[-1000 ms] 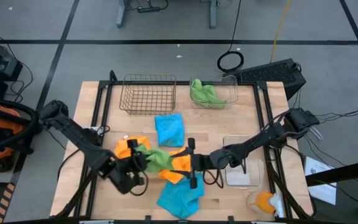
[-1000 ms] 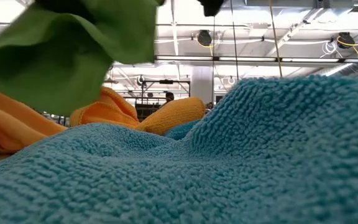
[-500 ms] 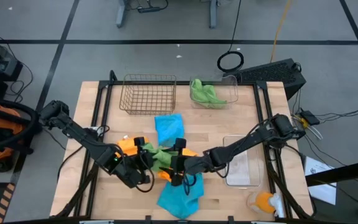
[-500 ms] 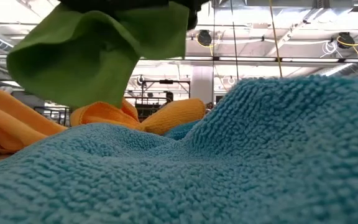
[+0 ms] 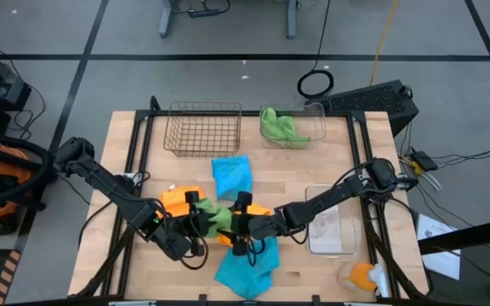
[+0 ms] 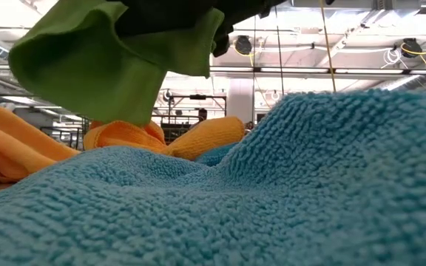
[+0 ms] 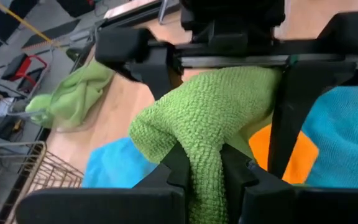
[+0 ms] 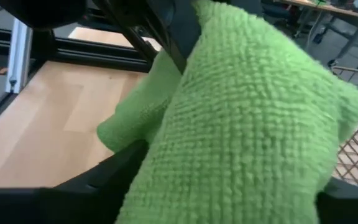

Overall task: Sort microfiber towel by color & place in baskets
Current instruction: Put the green microfiber towel into the top transparent bin

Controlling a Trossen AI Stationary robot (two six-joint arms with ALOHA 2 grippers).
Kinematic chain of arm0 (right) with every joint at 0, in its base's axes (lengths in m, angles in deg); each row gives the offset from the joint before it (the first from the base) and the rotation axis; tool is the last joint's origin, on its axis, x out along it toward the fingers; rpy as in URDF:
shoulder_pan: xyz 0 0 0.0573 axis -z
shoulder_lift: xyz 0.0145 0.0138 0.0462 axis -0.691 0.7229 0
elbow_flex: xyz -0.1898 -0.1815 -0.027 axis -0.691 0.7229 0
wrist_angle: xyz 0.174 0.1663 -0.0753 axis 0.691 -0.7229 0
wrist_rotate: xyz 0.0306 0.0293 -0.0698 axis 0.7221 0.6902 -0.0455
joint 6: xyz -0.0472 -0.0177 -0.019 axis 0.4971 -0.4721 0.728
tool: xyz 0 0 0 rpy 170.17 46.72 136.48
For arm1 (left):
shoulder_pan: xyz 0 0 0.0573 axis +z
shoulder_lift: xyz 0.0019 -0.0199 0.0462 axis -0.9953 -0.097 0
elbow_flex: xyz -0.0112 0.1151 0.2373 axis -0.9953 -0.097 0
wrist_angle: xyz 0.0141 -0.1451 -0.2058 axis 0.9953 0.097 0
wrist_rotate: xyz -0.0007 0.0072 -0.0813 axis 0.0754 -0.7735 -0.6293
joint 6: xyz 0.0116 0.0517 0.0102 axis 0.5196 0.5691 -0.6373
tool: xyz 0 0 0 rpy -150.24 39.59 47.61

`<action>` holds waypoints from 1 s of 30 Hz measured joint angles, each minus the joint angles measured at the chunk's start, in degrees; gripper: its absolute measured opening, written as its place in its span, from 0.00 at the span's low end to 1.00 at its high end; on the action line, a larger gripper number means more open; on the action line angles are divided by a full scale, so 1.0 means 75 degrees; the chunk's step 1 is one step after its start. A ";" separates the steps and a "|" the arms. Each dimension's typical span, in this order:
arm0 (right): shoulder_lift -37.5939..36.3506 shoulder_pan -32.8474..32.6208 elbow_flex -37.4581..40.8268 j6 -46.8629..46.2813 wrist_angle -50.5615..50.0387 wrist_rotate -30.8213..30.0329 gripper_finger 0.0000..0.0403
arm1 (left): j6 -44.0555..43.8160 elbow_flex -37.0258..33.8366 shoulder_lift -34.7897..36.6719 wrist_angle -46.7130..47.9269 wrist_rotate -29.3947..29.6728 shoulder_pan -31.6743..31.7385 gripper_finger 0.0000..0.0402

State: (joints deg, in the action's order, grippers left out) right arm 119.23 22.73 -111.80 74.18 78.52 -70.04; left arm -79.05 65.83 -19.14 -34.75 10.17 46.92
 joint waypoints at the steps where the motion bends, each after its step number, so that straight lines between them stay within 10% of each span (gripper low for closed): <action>1: 0.0000 0.0000 0.0000 -0.0014 0.0008 0.0006 0.62 | 0.0008 0.0000 -0.0001 -0.0065 0.0005 0.0000 0.11; 11: 0.0000 0.0000 0.0000 0.0327 0.0040 0.0018 0.03 | 0.0124 0.0000 0.0002 -0.0180 0.0016 0.0000 0.11; 22: -0.0269 -0.0001 0.0015 0.0458 -0.0801 0.0008 0.01 | -0.0272 0.0009 -0.0753 -0.0403 -0.0158 0.0000 0.40; 30: -0.0947 0.0117 0.0015 0.0519 -0.1813 -0.0053 0.01 | -0.0259 0.0012 -0.0647 -0.0223 0.1321 -0.0127 0.69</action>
State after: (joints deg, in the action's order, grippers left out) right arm 112.12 23.61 -111.69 78.08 64.92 -70.44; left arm -80.99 65.92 -23.99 -36.42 20.08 45.96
